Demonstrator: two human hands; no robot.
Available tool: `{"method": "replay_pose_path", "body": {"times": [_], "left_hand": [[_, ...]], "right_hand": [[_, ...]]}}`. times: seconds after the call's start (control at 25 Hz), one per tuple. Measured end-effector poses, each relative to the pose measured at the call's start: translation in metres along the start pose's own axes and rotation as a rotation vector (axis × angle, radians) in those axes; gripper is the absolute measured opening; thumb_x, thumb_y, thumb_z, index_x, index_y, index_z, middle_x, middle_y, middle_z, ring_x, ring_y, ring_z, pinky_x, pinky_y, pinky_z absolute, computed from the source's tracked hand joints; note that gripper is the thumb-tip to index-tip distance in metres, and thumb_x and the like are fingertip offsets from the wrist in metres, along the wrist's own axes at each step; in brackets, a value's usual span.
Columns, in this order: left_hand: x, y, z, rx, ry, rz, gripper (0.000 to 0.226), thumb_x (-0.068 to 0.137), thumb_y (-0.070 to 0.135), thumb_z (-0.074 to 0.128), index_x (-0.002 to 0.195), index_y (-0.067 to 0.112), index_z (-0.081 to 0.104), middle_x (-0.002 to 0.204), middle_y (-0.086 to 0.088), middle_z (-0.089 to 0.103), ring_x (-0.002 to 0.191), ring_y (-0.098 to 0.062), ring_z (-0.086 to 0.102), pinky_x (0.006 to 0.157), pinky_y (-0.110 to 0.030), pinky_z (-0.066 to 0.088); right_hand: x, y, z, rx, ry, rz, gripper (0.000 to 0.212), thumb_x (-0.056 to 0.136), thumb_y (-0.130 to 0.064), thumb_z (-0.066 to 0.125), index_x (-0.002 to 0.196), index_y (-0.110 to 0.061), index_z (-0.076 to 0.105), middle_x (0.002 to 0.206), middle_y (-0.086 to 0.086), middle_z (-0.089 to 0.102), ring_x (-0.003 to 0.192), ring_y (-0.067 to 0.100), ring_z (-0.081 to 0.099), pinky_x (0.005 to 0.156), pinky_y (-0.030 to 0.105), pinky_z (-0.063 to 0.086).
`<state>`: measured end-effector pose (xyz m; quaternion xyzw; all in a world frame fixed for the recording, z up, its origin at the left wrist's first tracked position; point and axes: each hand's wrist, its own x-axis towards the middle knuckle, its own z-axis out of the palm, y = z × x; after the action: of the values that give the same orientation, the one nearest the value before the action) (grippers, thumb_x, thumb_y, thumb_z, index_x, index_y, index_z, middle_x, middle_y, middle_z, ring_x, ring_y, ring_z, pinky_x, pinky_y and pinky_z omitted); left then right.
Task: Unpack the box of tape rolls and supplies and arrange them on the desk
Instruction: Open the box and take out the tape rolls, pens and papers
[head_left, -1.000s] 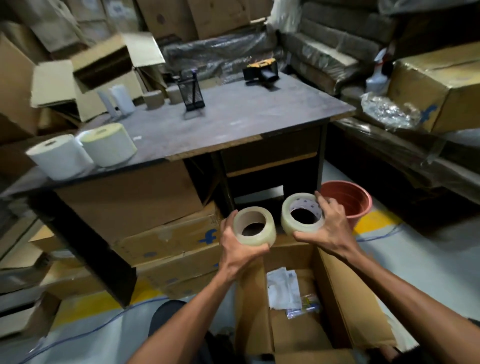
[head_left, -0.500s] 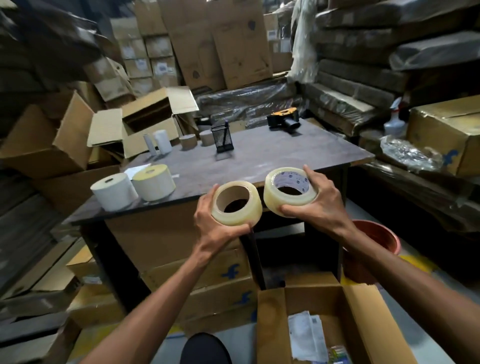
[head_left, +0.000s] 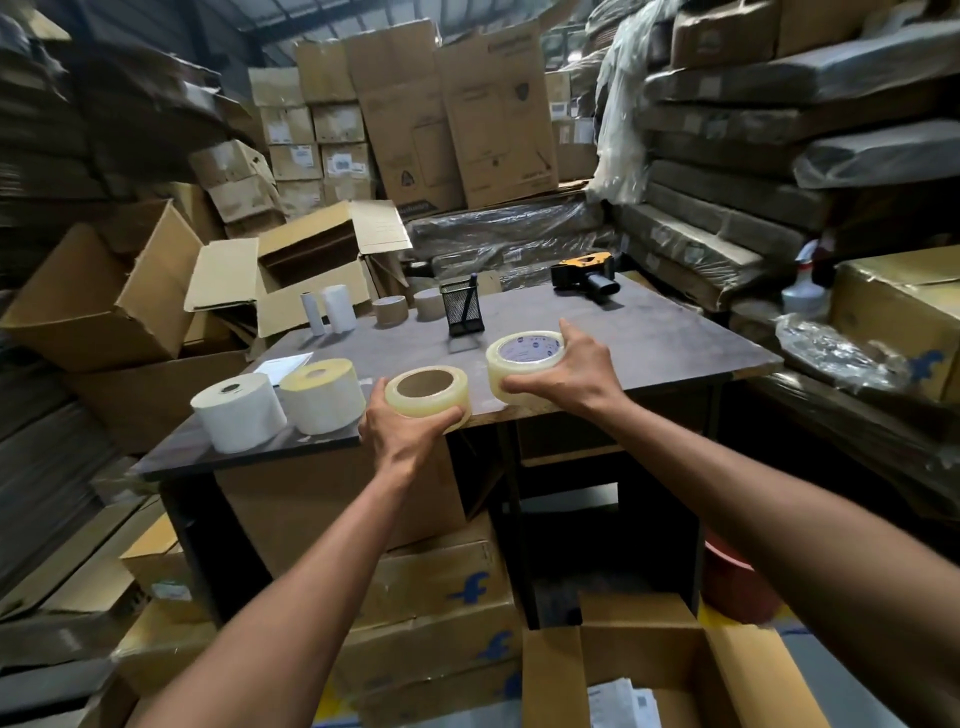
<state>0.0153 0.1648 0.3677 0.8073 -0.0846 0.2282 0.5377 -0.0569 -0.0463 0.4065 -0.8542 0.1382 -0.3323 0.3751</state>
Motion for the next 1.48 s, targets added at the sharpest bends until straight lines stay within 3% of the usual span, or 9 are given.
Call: {"method": "replay_pose_path", "body": {"times": [0.12, 0.32, 0.56, 0.8, 1.08, 1.2, 1.32, 1.4, 1.48], "left_hand": [[0.011, -0.011, 0.005, -0.008, -0.007, -0.022, 0.082, 0.034, 0.064, 0.086, 0.097, 0.022, 0.055, 0.091, 0.002, 0.067, 0.092, -0.028, 0.063, 0.080, -0.036, 0.052], [0.020, -0.022, 0.010, 0.014, 0.056, -0.025, 0.103, 0.030, 0.072, 0.081, 0.115, 0.019, 0.055, 0.107, -0.003, 0.068, 0.103, -0.027, 0.060, 0.090, -0.040, 0.052], [0.019, -0.035, 0.018, -0.012, 0.112, -0.085, 0.123, 0.033, 0.073, 0.083, 0.136, 0.015, 0.050, 0.129, -0.007, 0.063, 0.122, -0.028, 0.050, 0.104, -0.042, 0.046], [0.023, -0.034, 0.022, 0.023, 0.129, -0.114, 0.120, 0.040, 0.065, 0.088, 0.140, 0.012, 0.048, 0.135, -0.010, 0.059, 0.128, -0.030, 0.048, 0.108, -0.043, 0.042], [0.025, -0.046, 0.024, 0.060, 0.144, -0.084, 0.114, 0.045, 0.061, 0.091, 0.138, 0.010, 0.049, 0.137, -0.010, 0.056, 0.129, -0.030, 0.044, 0.108, -0.045, 0.042], [0.022, -0.046, 0.025, 0.049, 0.149, -0.088, 0.115, 0.048, 0.060, 0.090, 0.140, 0.008, 0.045, 0.140, -0.013, 0.052, 0.132, -0.030, 0.044, 0.111, -0.042, 0.039], [0.006, -0.042, 0.024, 0.017, 0.127, -0.087, 0.117, 0.057, 0.053, 0.090, 0.149, 0.008, 0.033, 0.151, -0.014, 0.040, 0.141, -0.029, 0.036, 0.118, -0.040, 0.031], [-0.018, -0.038, 0.024, -0.038, 0.106, -0.049, 0.118, 0.064, 0.040, 0.091, 0.155, 0.010, 0.021, 0.159, -0.013, 0.026, 0.148, -0.024, 0.024, 0.121, -0.032, 0.021], [-0.050, -0.037, 0.028, -0.092, 0.130, 0.021, 0.108, 0.069, 0.028, 0.089, 0.154, 0.013, 0.024, 0.156, -0.011, 0.028, 0.143, -0.021, 0.030, 0.117, -0.030, 0.029]], "right_hand": [[0.008, 0.005, 0.019, -0.054, -0.047, 0.027, 0.105, 0.031, -0.078, 0.077, 0.111, -0.015, 0.054, 0.095, 0.003, 0.066, 0.093, 0.026, 0.062, 0.079, 0.042, 0.058], [0.010, 0.009, 0.037, -0.001, -0.038, 0.029, 0.114, 0.043, -0.063, 0.088, 0.134, -0.007, 0.046, 0.114, 0.010, 0.066, 0.108, 0.027, 0.061, 0.091, 0.039, 0.055], [0.015, 0.016, 0.051, 0.030, -0.043, 0.069, 0.085, 0.037, -0.070, 0.084, 0.097, -0.017, 0.056, 0.093, 0.000, 0.070, 0.087, 0.016, 0.067, 0.076, 0.035, 0.059], [0.019, 0.015, 0.063, 0.023, -0.039, 0.080, 0.083, 0.043, -0.066, 0.087, 0.103, -0.017, 0.059, 0.098, -0.001, 0.071, 0.089, 0.014, 0.066, 0.069, 0.022, 0.050], [0.015, 0.025, 0.067, 0.027, -0.051, 0.048, 0.088, 0.043, -0.060, 0.089, 0.110, -0.019, 0.051, 0.103, 0.001, 0.069, 0.093, 0.016, 0.067, 0.076, 0.029, 0.058], [0.008, 0.027, 0.070, 0.014, -0.028, 0.033, 0.103, 0.047, -0.056, 0.089, 0.127, -0.014, 0.041, 0.115, 0.007, 0.063, 0.104, 0.022, 0.063, 0.085, 0.037, 0.058], [-0.009, 0.027, 0.069, 0.005, 0.003, -0.001, 0.112, 0.061, -0.044, 0.088, 0.148, -0.008, 0.026, 0.131, 0.013, 0.051, 0.119, 0.024, 0.053, 0.098, 0.031, 0.048], [-0.027, 0.029, 0.063, 0.020, 0.043, -0.031, 0.106, 0.070, -0.035, 0.084, 0.152, -0.008, 0.023, 0.133, 0.012, 0.045, 0.118, 0.020, 0.049, 0.097, 0.022, 0.041], [-0.050, 0.034, 0.059, 0.090, 0.110, -0.081, 0.085, 0.075, -0.026, 0.078, 0.147, -0.012, 0.035, 0.127, 0.007, 0.043, 0.111, 0.013, 0.050, 0.095, 0.017, 0.043]]}}
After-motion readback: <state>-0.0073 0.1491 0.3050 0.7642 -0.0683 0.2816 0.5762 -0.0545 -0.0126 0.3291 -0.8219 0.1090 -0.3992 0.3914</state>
